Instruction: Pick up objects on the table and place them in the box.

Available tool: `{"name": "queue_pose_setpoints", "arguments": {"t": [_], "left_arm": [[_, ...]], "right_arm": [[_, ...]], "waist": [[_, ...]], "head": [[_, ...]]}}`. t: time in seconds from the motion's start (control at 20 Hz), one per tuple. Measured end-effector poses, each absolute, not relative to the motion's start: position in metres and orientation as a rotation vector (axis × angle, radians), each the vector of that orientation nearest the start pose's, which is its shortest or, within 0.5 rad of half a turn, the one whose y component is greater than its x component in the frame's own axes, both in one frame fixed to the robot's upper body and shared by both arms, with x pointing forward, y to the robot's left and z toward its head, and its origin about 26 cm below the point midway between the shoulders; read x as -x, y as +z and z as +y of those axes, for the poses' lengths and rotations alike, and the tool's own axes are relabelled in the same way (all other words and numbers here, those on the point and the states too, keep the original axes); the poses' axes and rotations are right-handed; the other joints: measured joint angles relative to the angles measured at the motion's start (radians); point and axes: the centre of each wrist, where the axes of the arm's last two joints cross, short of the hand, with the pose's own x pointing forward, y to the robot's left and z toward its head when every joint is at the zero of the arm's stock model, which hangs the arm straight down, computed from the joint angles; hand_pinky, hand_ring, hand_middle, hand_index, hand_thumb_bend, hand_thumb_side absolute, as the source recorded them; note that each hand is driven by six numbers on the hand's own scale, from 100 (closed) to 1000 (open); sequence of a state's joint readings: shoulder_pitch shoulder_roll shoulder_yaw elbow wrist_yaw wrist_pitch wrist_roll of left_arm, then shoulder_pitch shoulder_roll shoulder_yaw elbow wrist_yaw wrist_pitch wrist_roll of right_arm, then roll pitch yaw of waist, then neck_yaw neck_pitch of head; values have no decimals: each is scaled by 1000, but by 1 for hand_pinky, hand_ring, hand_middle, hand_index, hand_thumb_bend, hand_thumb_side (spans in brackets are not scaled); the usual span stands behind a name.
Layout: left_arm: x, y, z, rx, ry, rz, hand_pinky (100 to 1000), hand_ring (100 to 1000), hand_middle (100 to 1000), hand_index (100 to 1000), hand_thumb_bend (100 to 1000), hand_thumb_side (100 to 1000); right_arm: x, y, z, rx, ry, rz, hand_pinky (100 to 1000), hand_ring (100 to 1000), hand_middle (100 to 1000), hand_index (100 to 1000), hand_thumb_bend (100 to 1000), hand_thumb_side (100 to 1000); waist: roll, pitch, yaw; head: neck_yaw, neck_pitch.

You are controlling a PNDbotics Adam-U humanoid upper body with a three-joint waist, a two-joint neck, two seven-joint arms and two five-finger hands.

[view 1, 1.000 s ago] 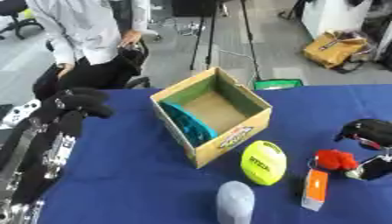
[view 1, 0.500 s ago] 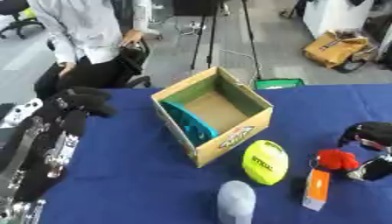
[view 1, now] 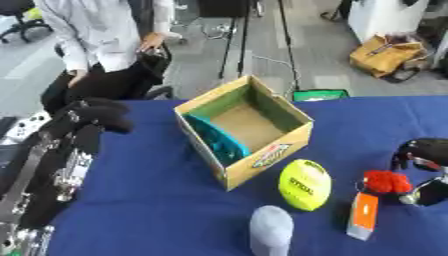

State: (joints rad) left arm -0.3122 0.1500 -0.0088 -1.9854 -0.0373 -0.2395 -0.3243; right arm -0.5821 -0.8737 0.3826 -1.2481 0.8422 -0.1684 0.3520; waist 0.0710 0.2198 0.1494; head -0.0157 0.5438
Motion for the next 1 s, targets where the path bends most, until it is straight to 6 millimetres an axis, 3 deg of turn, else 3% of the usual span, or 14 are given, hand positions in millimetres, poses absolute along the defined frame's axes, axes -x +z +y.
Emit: {"name": "queue_pose_setpoints", "arguments": {"t": [1.0], "left_arm": [[-303, 188, 228, 111, -668, -2448, 698, 679, 723, 757, 100, 627]], "right_arm": [[-388, 160, -383, 1087, 1750, -1050, 944, 891, 557, 700, 547, 427]], "waist": [[0, 8, 0]], "head": [[6, -18]]}}
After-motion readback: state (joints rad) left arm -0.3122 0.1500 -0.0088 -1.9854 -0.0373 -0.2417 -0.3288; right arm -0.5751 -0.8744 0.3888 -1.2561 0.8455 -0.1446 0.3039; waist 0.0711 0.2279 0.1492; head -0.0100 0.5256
